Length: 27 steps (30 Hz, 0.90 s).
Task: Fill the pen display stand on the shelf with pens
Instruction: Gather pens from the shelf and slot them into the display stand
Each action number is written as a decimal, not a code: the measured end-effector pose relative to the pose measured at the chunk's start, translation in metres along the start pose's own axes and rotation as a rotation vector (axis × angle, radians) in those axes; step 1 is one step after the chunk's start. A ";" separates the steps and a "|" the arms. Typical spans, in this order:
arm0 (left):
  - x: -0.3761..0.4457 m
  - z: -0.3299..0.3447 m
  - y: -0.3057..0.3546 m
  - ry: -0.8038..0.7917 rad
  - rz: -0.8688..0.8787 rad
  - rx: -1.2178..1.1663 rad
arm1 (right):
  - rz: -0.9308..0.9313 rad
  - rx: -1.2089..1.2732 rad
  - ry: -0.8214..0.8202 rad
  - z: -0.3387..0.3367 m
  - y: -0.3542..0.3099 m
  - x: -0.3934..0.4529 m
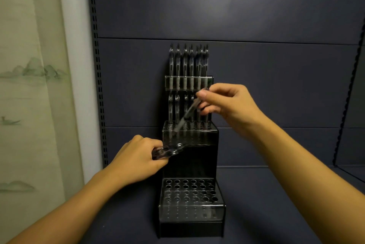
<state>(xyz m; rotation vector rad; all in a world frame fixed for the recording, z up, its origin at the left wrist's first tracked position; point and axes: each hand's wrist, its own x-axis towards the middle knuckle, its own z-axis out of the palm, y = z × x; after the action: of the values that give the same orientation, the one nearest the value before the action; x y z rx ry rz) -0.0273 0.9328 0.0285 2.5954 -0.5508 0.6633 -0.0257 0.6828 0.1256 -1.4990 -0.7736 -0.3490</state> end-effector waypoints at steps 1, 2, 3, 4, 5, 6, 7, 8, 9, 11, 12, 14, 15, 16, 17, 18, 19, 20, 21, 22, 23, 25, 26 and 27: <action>0.000 0.000 0.001 -0.004 0.002 -0.002 | -0.001 0.043 0.020 0.000 -0.001 0.003; 0.000 0.000 0.003 -0.007 0.002 0.001 | -0.001 0.060 0.045 -0.001 -0.003 0.007; 0.000 0.000 0.003 -0.008 0.000 0.008 | 0.003 0.056 0.078 -0.001 -0.004 0.011; 0.000 0.000 0.003 -0.011 -0.004 0.017 | 0.010 0.040 0.115 -0.001 -0.005 0.016; 0.000 0.000 0.003 -0.012 -0.009 0.025 | 0.020 0.025 0.148 0.000 -0.006 0.020; 0.000 0.000 0.002 -0.013 -0.011 0.029 | 0.029 0.006 0.180 0.000 -0.006 0.025; 0.000 0.000 0.002 -0.011 -0.011 0.029 | 0.038 -0.019 0.208 0.001 -0.007 0.029; 0.000 0.000 0.001 -0.010 -0.009 0.027 | 0.044 -0.051 0.236 0.002 -0.007 0.034; 0.000 0.000 0.001 -0.009 -0.008 0.026 | 0.048 -0.081 0.262 0.003 -0.007 0.038; 0.000 0.001 0.001 -0.009 -0.007 0.030 | 0.050 -0.127 0.300 0.005 -0.005 0.046; 0.000 0.000 0.002 -0.008 -0.006 0.035 | 0.051 -0.150 0.312 0.006 -0.003 0.049; -0.001 0.000 0.002 -0.012 -0.003 0.047 | 0.056 -0.205 0.333 0.009 0.001 0.054; -0.001 -0.001 0.003 -0.014 -0.001 0.050 | 0.054 -0.235 0.338 0.011 0.003 0.056; -0.002 -0.002 0.002 -0.016 0.000 0.051 | 0.053 -0.265 0.339 0.013 0.004 0.057; -0.002 -0.002 0.002 -0.017 0.000 0.054 | 0.054 -0.290 0.335 0.014 0.005 0.058; -0.003 -0.003 0.002 -0.016 0.000 0.060 | 0.057 -0.307 0.330 0.016 0.006 0.058; -0.003 -0.004 0.002 -0.015 -0.001 0.069 | 0.063 -0.318 0.324 0.018 0.006 0.058; -0.004 -0.005 0.001 -0.015 0.000 0.074 | 0.067 -0.329 0.320 0.019 0.007 0.058; -0.004 -0.005 0.001 -0.013 0.001 0.075 | 0.069 -0.337 0.317 0.021 0.008 0.058; -0.004 -0.006 0.001 -0.012 0.001 0.076 | 0.070 -0.343 0.314 0.022 0.008 0.058; -0.005 -0.007 0.001 -0.010 0.001 0.079 | 0.070 -0.348 0.310 0.023 0.009 0.058; -0.005 -0.008 0.001 -0.008 -0.001 0.091 | 0.070 -0.367 0.300 0.024 0.010 0.057; -0.005 -0.009 0.000 -0.006 -0.003 0.095 | 0.073 -0.378 0.296 0.025 0.012 0.057; -0.006 -0.009 0.000 -0.003 -0.005 0.097 | 0.080 -0.387 0.293 0.026 0.013 0.057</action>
<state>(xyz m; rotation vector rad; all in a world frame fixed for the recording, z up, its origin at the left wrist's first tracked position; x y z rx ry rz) -0.0351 0.9389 0.0327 2.6872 -0.5249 0.7000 0.0180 0.7231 0.1501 -1.7823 -0.4251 -0.6700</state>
